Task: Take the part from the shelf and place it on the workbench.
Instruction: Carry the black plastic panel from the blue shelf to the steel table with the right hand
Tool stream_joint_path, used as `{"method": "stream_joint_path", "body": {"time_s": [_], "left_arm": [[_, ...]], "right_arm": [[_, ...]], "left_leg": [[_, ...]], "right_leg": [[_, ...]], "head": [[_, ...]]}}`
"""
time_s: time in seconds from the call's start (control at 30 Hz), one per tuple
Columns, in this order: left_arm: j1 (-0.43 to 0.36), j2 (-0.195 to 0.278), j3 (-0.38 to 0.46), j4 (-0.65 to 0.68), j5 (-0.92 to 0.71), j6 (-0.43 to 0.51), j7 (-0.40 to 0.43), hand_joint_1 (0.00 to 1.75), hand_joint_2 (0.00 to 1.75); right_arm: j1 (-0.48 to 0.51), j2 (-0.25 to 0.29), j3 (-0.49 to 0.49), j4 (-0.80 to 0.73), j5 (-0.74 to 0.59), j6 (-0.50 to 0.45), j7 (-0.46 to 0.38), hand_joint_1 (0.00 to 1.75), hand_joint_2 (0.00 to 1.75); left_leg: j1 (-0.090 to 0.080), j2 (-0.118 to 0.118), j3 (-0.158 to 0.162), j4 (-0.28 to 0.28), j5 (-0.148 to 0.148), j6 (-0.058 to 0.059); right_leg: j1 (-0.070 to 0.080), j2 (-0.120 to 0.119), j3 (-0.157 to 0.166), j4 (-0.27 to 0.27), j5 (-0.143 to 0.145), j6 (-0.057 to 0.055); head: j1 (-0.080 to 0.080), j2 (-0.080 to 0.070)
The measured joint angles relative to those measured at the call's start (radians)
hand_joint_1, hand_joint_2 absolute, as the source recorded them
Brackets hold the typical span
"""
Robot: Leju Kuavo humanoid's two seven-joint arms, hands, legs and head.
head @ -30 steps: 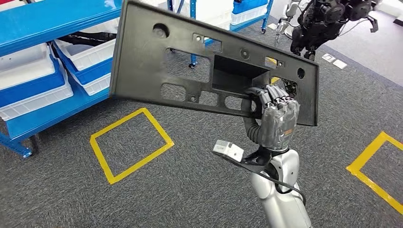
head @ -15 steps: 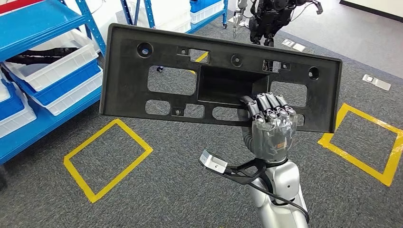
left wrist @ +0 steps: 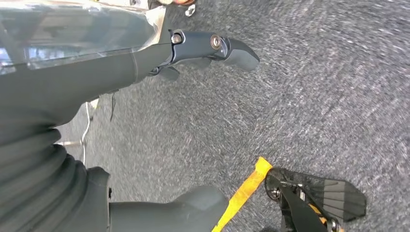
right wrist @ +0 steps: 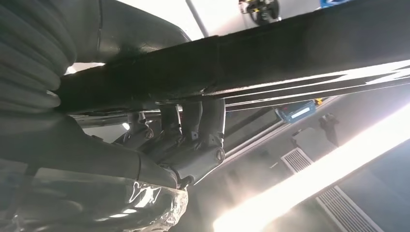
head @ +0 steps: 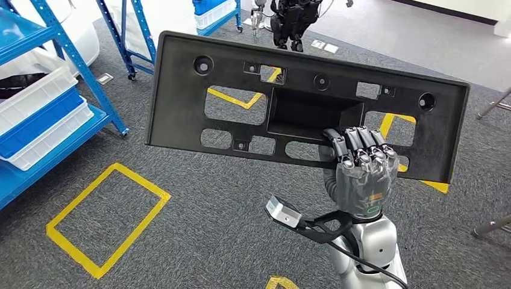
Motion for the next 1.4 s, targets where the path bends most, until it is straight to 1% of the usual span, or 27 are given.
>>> {"method": "stream_joint_path", "body": {"time_s": [0.07, 0.1, 0.17, 0.2, 0.27, 0.33, 0.4, 0.43, 0.5, 0.53, 0.57, 0.63, 0.7, 0.77, 0.83, 0.9, 0.93, 0.97, 1.0, 1.03, 1.1, 1.13, 1.17, 1.23, 1.27, 1.33, 1.4], "left_arm": [[-0.001, 0.001, 0.0, 0.0, 0.0, -0.002, 0.0, 0.0, 1.75], [-0.002, 0.002, 0.0, 0.0, 0.0, -0.002, 0.0, 0.0, 1.75], [-0.004, 0.002, 0.0, -0.001, 0.0, 0.002, 0.001, 0.0, 1.75], [-0.005, 0.002, 0.001, -0.001, 0.001, 0.004, 0.002, 0.0, 1.75], [-0.007, 0.002, 0.002, -0.001, 0.004, 0.013, 0.005, 0.0, 1.75], [-0.005, 0.002, 0.005, 0.0, 0.009, 0.024, 0.011, 0.0, 1.75], [-0.002, 0.001, 0.013, 0.0, 0.016, 0.034, 0.017, 0.0, 1.75], [-0.001, 0.001, 0.017, 0.0, 0.019, 0.038, 0.019, 0.0, 1.75], [-0.001, 0.001, 0.023, 0.0, 0.02, 0.044, 0.022, 0.0, 1.75], [-0.002, 0.001, 0.025, 0.0, 0.021, 0.047, 0.023, 0.0, 1.75], [-0.002, 0.001, 0.027, 0.0, 0.02, 0.048, 0.024, 0.0, 1.75], [-0.003, 0.0, 0.03, 0.0, 0.02, 0.049, 0.024, 0.0, 1.75], [-0.005, -0.001, 0.032, 0.0, 0.018, 0.048, 0.024, 0.0, 1.75], [-0.005, -0.003, 0.033, 0.0, 0.016, 0.045, 0.02, 0.0, 1.75], [-0.004, -0.003, 0.034, 0.0, 0.014, 0.041, 0.015, 0.0, 1.75], [-0.003, -0.003, 0.039, 0.0, 0.013, 0.037, 0.011, 0.0, 1.75], [-0.003, -0.003, 0.041, 0.0, 0.012, 0.036, 0.009, 0.0, 1.75], [-0.003, -0.003, 0.044, 0.0, 0.01, 0.035, 0.008, 0.0, 1.75], [-0.003, -0.003, 0.045, 0.0, 0.008, 0.033, 0.008, 0.0, 1.75], [-0.003, -0.003, 0.046, 0.0, 0.005, 0.032, 0.008, 0.0, 1.75], [-0.003, -0.003, 0.048, -0.001, 0.002, 0.028, 0.008, 0.0, 1.75], [-0.003, -0.002, 0.05, -0.001, 0.001, 0.027, 0.008, 0.0, 1.75], [-0.004, -0.002, 0.051, -0.001, 0.001, 0.026, 0.008, 0.0, 1.75], [-0.005, -0.002, 0.053, -0.001, 0.001, 0.025, 0.009, 0.0, 1.75], [-0.006, -0.002, 0.055, -0.001, 0.001, 0.025, 0.009, 0.0, 1.75], [-0.005, -0.003, 0.061, -0.001, 0.002, 0.024, 0.009, 0.0, 1.75], [0.0, -0.003, 0.069, -0.001, 0.002, 0.023, 0.009, 0.0, 1.75]], "right_arm": [[0.007, 0.0, -0.008, -0.012, 0.0, 0.0, -0.018, 1.75, 1.75], [0.009, 0.001, -0.01, -0.016, 0.0, 0.0, -0.024, 1.75, 1.75], [0.016, 0.001, -0.015, -0.021, 0.001, 0.0, -0.036, 1.75, 1.75], [0.019, 0.001, -0.016, -0.022, 0.001, 0.0, -0.039, 1.75, 1.75], [0.022, 0.003, -0.019, -0.022, 0.001, 0.0, -0.042, 1.75, 1.75], [0.02, 0.007, -0.018, -0.019, 0.001, 0.0, -0.037, 1.75, 1.75], [0.016, 0.008, -0.014, -0.011, 0.002, 0.0, -0.027, 1.75, 1.75], [0.014, 0.008, -0.012, -0.006, 0.002, 0.0, -0.022, 1.75, 1.75], [0.006, 0.008, -0.012, 0.003, 0.002, 0.0, -0.012, 1.75, 1.75], [0.0, 0.007, -0.012, 0.008, 0.002, 0.0, -0.008, 1.75, 1.75], [-0.008, 0.007, -0.012, 0.012, 0.002, 0.0, -0.004, 1.75, 1.75], [-0.022, 0.006, -0.012, 0.021, 0.002, 0.0, -0.004, 1.75, 1.75], [-0.027, 0.004, -0.017, 0.025, 0.001, 0.0, -0.018, 1.75, 1.75], [-0.03, 0.003, -0.029, 0.027, 0.001, 0.0, -0.043, 1.75, 1.75], [-0.032, 0.001, -0.048, 0.03, 0.001, 0.0, -0.071, 1.75, 1.75], [-0.027, 0.0, -0.069, 0.036, 0.001, 0.0, -0.095, 1.75, 1.75], [-0.023, 0.0, -0.08, 0.039, 0.001, 0.0, -0.106, 1.75, 1.75], [-0.019, 0.0, -0.092, 0.041, 0.001, 0.0, -0.116, 1.75, 1.75], [-0.016, 0.0, -0.104, 0.043, 0.001, 0.0, -0.124, 1.75, 1.75], [-0.015, 0.0, -0.116, 0.043, 0.001, 0.0, -0.131, 1.75, 1.75], [-0.014, 0.002, -0.139, 0.044, 0.001, 0.0, -0.138, 1.75, 1.75], [-0.013, 0.004, -0.149, 0.044, 0.001, 0.0, -0.137, 1.75, 1.75], [-0.012, 0.005, -0.158, 0.044, 0.001, 0.0, -0.135, 1.75, 1.75], [-0.008, 0.005, -0.172, 0.044, 0.001, 0.0, -0.123, 1.75, 1.75], [-0.006, 0.004, -0.177, 0.044, 0.001, 0.0, -0.116, 1.75, 1.75], [-0.004, 0.001, -0.183, 0.044, 0.001, 0.0, -0.104, 1.75, 1.75], [-0.001, 0.0, -0.185, 0.046, 0.001, 0.0, -0.098, 1.75, 1.75]], "left_leg": [[-0.006, 0.02, 0.001, 0.003, -0.004, -0.007], [-0.009, 0.028, 0.002, 0.004, -0.005, -0.012], [-0.01, 0.045, 0.003, 0.005, -0.006, -0.02], [-0.007, 0.04, 0.002, 0.009, -0.011, -0.026], [0.0, -0.006, -0.016, 0.057, -0.048, -0.038], [0.004, -0.06, -0.07, 0.179, -0.117, -0.046], [0.005, -0.075, -0.121, 0.286, -0.152, -0.048], [0.006, -0.077, -0.125, 0.291, -0.141, -0.047], [0.007, -0.093, -0.079, 0.19, -0.072, -0.04], [0.008, -0.119, -0.047, 0.122, -0.04, -0.035], [0.009, -0.142, -0.021, 0.065, -0.019, -0.03], [0.007, -0.165, -0.002, 0.02, -0.012, -0.024], [0.004, -0.139, -0.001, 0.01, -0.005, -0.015], [0.007, -0.111, 0.003, -0.005, 0.006, -0.003], [0.005, -0.081, 0.003, -0.011, 0.01, 0.002], [0.002, -0.049, -0.001, -0.011, 0.01, 0.003], [0.001, -0.034, -0.002, -0.011, 0.01, 0.003], [0.001, -0.02, -0.002, -0.01, 0.009, 0.002], [0.001, -0.009, -0.001, -0.01, 0.008, 0.001], [0.0, 0.002, 0.001, -0.009, 0.006, -0.002], [-0.007, 0.021, 0.004, -0.005, 0.0, -0.012], [-0.009, 0.03, 0.006, -0.004, -0.002, -0.016], [-0.01, 0.041, 0.007, -0.003, -0.003, -0.02], [-0.003, 0.037, 0.001, 0.004, -0.012, -0.031], [0.0, 0.016, -0.01, 0.027, -0.03, -0.038], [0.005, -0.042, -0.059, 0.138, -0.093, -0.045], [0.007, -0.07, -0.117, 0.263, -0.142, -0.045]], "right_leg": [[0.005, -0.04, 0.073, -0.125, 0.031, -0.003], [0.008, -0.049, 0.087, -0.151, 0.035, -0.01], [0.01, -0.03, 0.085, -0.155, 0.04, -0.026], [0.007, -0.019, 0.083, -0.156, 0.042, -0.031], [-0.001, 0.001, 0.082, -0.159, 0.049, -0.044], [-0.001, 0.02, 0.079, -0.159, 0.052, -0.053], [0.002, 0.044, 0.076, -0.158, 0.055, -0.057], [0.003, 0.058, 0.076, -0.158, 0.056, -0.058], [0.004, 0.085, 0.076, -0.156, 0.058, -0.057], [0.004, 0.097, 0.075, -0.155, 0.059, -0.055], [0.006, 0.109, 0.073, -0.154, 0.061, -0.052], [0.005, 0.13, 0.063, -0.153, 0.068, -0.041], [0.004, 0.143, 0.05, -0.153, 0.075, -0.028], [0.008, 0.104, 0.023, -0.117, 0.057, -0.025], [0.009, 0.049, -0.034, -0.005, 0.004, -0.031], [0.006, 0.032, -0.087, 0.112, -0.04, -0.028], [0.004, 0.028, -0.089, 0.125, -0.041, -0.022], [0.002, 0.023, -0.07, 0.099, -0.029, -0.014], [0.0, 0.01, -0.031, 0.034, -0.006, -0.005], [-0.001, -0.017, 0.015, -0.043, 0.015, -0.001], [0.004, -0.058, 0.075, -0.147, 0.043, -0.005], [0.007, -0.064, 0.083, -0.162, 0.047, -0.011], [0.01, -0.053, 0.082, -0.162, 0.051, -0.017], [0.002, -0.028, 0.079, -0.165, 0.057, -0.028], [-0.001, -0.016, 0.079, -0.167, 0.06, -0.034], [-0.002, 0.005, 0.078, -0.17, 0.065, -0.046], [0.002, 0.031, 0.075, -0.169, 0.066, -0.051]], "head": [[0.0, 0.0], [-0.001, 0.0], [-0.001, 0.0], [-0.001, 0.0], [-0.003, 0.0], [-0.004, 0.0], [-0.004, 0.0], [-0.004, 0.0], [-0.004, 0.0], [-0.004, 0.0], [-0.003, 0.0], [-0.003, 0.0], [-0.005, 0.0], [-0.002, 0.0], [0.002, 0.0], [0.003, 0.0], [0.003, 0.0], [0.004, 0.0], [0.004, 0.0], [0.005, 0.0], [0.004, 0.0], [0.004, 0.0], [0.003, 0.0], [0.003, 0.0], [0.002, 0.0], [0.0, 0.0], [-0.001, 0.0]]}}
